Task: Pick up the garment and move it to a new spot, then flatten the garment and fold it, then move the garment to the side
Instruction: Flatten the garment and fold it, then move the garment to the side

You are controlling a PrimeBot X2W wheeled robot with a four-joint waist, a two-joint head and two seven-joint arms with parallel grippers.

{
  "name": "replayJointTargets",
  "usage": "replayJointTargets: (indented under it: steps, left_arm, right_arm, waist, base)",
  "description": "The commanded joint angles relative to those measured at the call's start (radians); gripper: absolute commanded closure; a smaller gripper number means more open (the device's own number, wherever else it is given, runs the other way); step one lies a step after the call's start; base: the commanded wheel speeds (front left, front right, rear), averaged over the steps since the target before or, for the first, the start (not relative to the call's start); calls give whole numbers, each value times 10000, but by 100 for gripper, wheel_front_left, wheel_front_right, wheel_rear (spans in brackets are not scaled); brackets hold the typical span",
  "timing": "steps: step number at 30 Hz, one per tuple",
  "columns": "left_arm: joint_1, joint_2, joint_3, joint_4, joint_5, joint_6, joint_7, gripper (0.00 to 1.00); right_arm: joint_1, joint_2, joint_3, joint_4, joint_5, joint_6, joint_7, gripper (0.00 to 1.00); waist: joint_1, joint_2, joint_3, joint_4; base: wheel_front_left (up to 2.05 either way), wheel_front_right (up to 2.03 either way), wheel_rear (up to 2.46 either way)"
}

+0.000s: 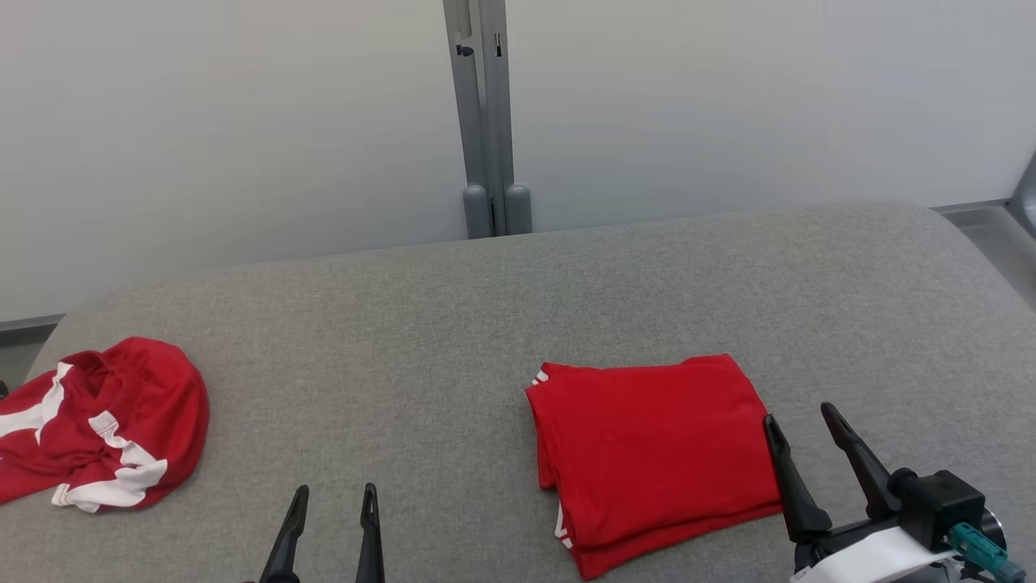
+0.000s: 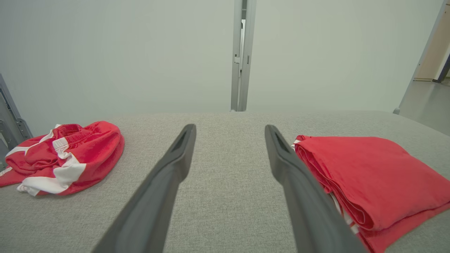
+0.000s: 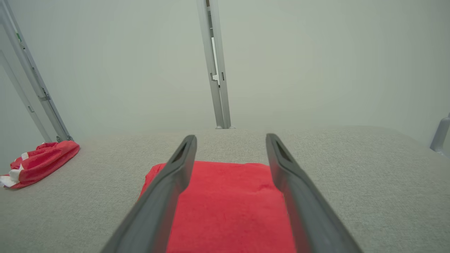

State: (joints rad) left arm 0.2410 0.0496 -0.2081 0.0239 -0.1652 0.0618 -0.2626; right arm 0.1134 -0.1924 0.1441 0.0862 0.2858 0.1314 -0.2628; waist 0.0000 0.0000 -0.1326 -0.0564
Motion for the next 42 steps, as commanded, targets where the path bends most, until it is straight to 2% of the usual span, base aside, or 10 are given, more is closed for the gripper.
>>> replayJointTargets:
  steps: [1, 42]
  left_arm:
    - [164, 19, 18, 24, -35, 59, -31, 0]
    - [-85, 19, -25, 101, -182, 114, -31, 0]
  right_arm:
    - [87, -51, 69, 23, 11, -15, -26, 0]
    - [-188, -124, 337, 133, 93, -15, -27, 0]
  waist:
    - [0, 0, -11, 41]
    - [0, 0, 161, 107]
  base:
    - [0, 0, 0]
    - [0, 0, 0]
